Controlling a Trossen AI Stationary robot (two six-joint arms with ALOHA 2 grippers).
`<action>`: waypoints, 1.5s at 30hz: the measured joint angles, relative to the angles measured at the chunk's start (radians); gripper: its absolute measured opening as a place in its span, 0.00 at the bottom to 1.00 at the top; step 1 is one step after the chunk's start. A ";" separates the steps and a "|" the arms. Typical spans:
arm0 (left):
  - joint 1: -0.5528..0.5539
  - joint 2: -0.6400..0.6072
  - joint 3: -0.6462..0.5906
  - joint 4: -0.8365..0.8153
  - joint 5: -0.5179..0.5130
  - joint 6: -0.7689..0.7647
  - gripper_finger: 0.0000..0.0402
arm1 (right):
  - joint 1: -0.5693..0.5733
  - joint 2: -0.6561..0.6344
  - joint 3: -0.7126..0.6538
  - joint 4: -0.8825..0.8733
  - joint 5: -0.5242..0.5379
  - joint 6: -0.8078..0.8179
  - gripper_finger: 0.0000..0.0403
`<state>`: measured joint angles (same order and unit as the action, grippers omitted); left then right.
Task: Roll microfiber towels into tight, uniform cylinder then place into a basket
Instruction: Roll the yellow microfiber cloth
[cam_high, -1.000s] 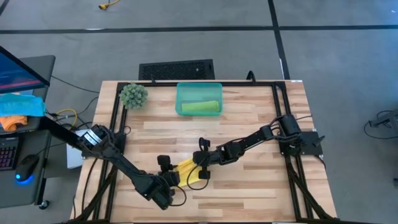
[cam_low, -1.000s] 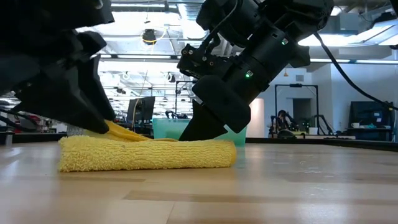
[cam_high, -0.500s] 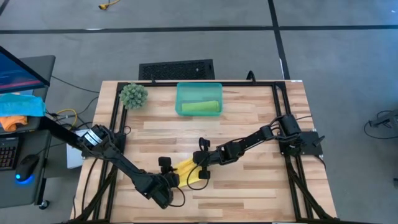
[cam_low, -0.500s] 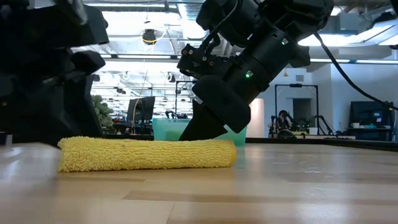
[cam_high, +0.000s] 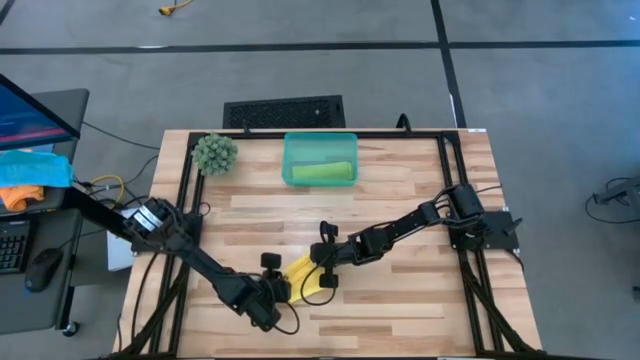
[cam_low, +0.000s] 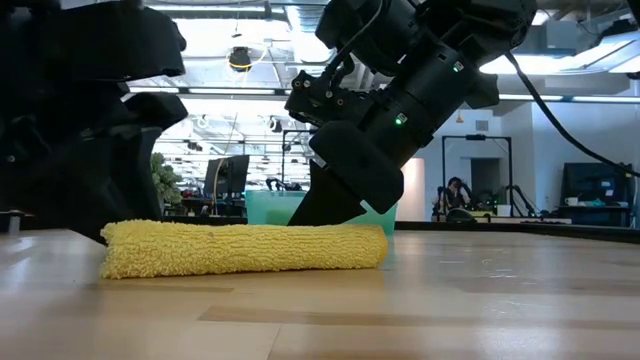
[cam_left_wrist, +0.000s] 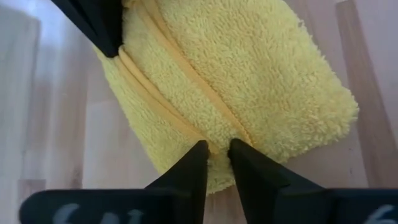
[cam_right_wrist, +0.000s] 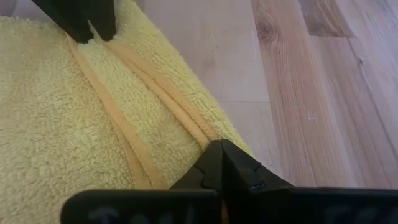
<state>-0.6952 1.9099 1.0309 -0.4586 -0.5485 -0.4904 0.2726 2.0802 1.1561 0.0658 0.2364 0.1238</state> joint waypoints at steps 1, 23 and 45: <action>0.006 0.000 0.000 -0.002 0.018 0.001 0.15 | 0.000 0.000 0.000 0.000 0.000 0.000 0.06; 0.068 -0.005 0.002 -0.020 0.156 0.090 0.02 | 0.017 -0.007 0.064 -0.152 -0.006 0.062 0.09; 0.069 -0.005 0.002 -0.020 0.158 0.105 0.02 | 0.079 -0.436 -0.244 -0.292 0.263 0.128 0.08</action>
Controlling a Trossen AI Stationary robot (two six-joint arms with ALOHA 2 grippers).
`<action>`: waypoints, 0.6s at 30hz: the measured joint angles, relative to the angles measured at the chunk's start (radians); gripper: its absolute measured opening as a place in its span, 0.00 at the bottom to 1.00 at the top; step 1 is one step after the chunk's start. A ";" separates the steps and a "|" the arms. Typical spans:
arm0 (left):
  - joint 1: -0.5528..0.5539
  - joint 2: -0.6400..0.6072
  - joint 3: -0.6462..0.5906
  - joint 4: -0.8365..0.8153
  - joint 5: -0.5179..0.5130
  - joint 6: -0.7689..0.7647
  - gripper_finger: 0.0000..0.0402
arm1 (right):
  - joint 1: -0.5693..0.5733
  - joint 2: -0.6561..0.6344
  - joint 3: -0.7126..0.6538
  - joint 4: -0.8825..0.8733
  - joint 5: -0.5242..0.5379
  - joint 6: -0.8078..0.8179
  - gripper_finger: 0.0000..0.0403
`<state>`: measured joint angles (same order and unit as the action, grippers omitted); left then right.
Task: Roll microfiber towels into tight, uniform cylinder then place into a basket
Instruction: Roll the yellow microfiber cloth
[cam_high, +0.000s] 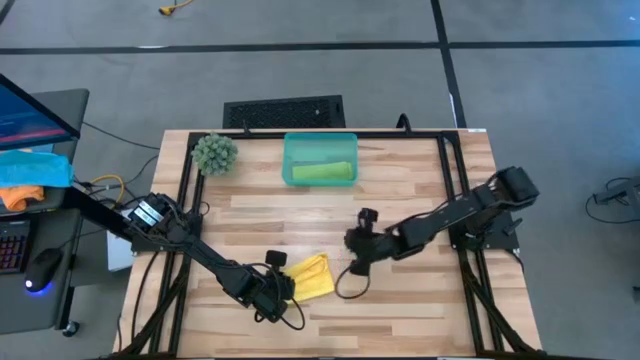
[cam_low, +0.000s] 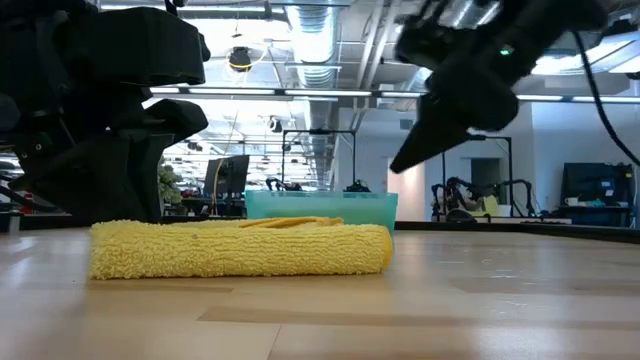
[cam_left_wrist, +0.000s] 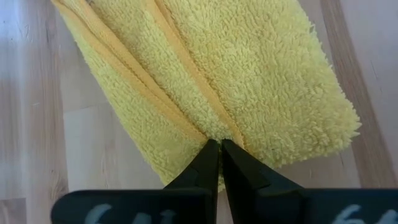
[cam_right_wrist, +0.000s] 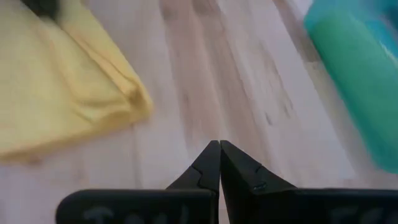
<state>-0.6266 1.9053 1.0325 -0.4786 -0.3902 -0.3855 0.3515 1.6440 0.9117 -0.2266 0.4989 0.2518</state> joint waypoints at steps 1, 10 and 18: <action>0.000 0.000 0.000 0.000 -0.001 0.000 0.02 | -0.001 -0.029 -0.048 0.074 -0.010 0.012 0.08; 0.000 0.000 0.000 0.003 -0.002 -0.005 0.02 | -0.140 -0.038 -0.279 0.721 -0.370 0.188 0.08; 0.000 0.000 0.000 0.002 -0.002 -0.018 0.02 | -0.252 0.153 -0.154 0.758 -0.607 0.220 0.18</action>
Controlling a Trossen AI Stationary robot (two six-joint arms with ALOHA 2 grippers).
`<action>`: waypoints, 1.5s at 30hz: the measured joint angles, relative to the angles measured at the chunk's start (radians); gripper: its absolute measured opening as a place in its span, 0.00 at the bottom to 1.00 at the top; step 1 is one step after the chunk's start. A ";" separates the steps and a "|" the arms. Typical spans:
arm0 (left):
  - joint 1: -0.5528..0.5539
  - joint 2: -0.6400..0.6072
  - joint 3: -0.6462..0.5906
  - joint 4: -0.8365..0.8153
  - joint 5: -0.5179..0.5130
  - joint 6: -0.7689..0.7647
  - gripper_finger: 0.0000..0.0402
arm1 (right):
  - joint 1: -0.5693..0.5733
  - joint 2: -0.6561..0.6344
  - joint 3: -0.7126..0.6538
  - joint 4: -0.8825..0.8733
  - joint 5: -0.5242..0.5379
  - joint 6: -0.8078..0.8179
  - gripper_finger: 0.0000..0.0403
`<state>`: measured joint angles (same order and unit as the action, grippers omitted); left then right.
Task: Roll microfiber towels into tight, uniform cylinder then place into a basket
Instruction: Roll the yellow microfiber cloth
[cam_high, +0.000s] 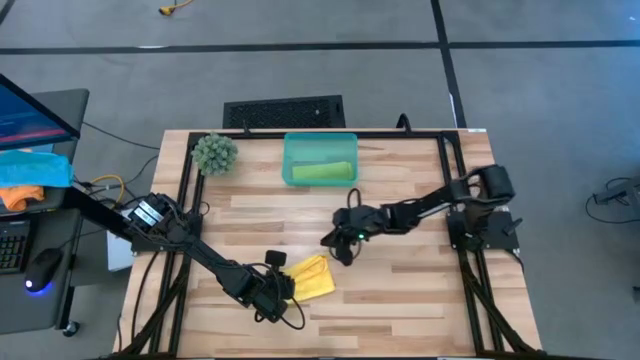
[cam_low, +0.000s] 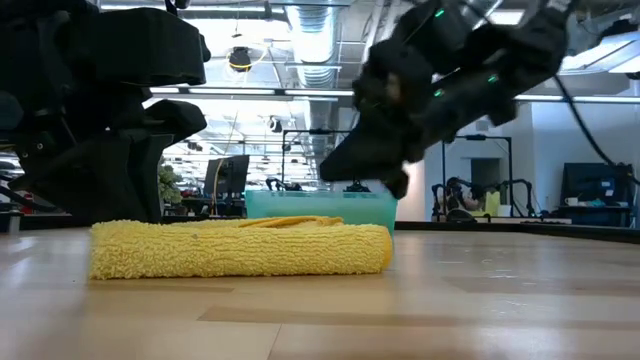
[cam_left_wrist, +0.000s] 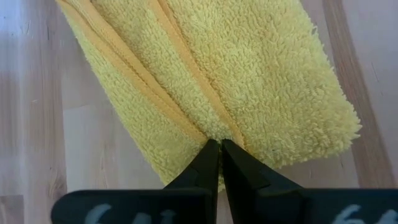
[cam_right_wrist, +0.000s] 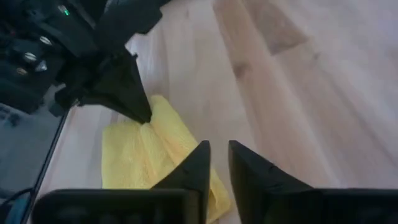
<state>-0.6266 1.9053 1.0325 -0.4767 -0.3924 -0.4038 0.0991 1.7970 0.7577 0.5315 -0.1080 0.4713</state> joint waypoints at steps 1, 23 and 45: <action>0.000 0.000 0.000 0.000 0.000 0.000 0.02 | -0.009 0.023 0.018 -0.004 -0.027 -0.002 0.21; -0.001 0.000 0.000 -0.002 -0.013 -0.001 0.02 | -0.073 0.213 0.150 -0.052 -0.369 0.080 0.46; -0.002 0.003 -0.002 0.001 -0.067 -0.005 0.02 | 0.010 0.213 0.261 -0.368 -0.350 0.101 0.20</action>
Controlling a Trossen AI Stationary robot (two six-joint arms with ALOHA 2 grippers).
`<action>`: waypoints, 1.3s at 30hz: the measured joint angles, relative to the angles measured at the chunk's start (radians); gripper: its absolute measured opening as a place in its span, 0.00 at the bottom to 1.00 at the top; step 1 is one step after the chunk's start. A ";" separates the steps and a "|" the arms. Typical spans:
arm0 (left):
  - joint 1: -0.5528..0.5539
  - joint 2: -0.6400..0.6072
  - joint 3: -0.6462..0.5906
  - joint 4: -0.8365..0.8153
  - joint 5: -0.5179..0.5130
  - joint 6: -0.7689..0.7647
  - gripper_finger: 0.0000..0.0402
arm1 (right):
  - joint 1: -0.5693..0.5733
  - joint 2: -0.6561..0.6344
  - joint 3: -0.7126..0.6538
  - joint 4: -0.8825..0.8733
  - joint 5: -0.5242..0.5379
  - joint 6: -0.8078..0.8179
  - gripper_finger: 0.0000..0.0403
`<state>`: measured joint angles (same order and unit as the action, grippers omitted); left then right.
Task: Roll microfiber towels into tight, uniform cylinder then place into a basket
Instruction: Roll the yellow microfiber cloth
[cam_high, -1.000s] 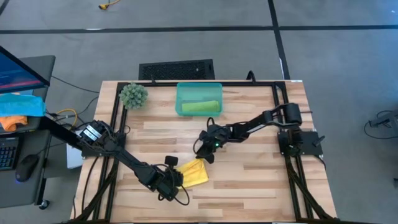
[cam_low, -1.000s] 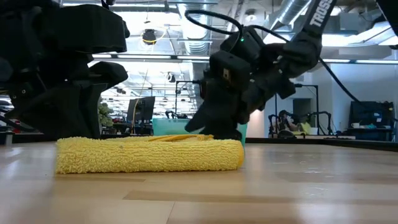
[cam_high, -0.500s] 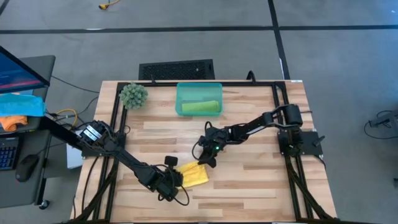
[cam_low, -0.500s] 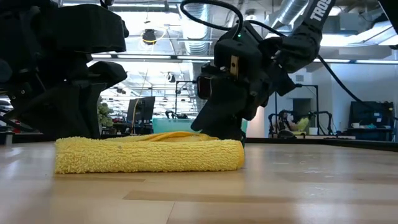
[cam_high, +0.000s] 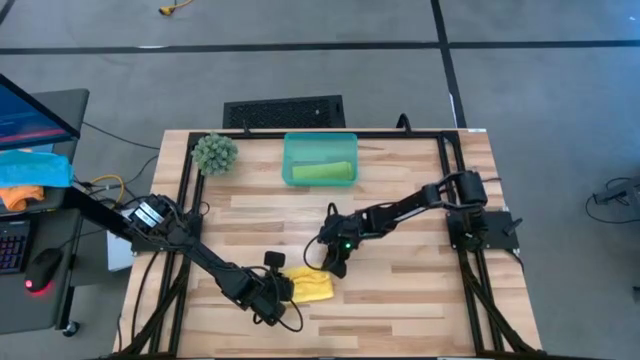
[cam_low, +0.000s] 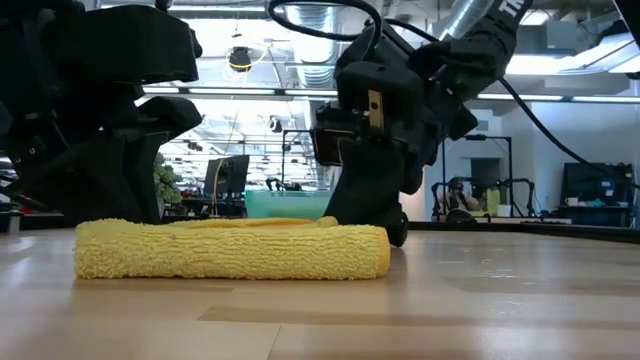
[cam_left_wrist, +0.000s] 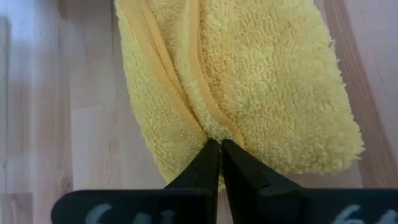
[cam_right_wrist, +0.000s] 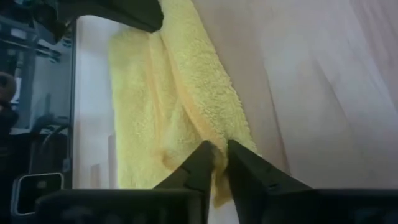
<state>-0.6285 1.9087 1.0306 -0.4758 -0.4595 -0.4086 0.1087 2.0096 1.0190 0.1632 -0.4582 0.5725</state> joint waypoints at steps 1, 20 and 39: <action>0.000 0.000 0.000 0.000 -0.001 0.004 0.02 | 0.004 0.000 0.001 -0.002 0.009 0.000 0.17; -0.001 0.011 0.085 -0.166 -0.061 0.004 0.02 | 0.076 -0.001 0.006 -0.002 0.176 -0.094 0.02; -0.019 -0.018 0.105 -0.191 -0.103 -0.020 0.02 | 0.138 -0.055 0.082 -0.263 0.468 -0.192 0.01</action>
<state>-0.6472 1.8904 1.1352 -0.6669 -0.5626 -0.4289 0.2463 1.9545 1.1012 -0.0995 0.0102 0.3801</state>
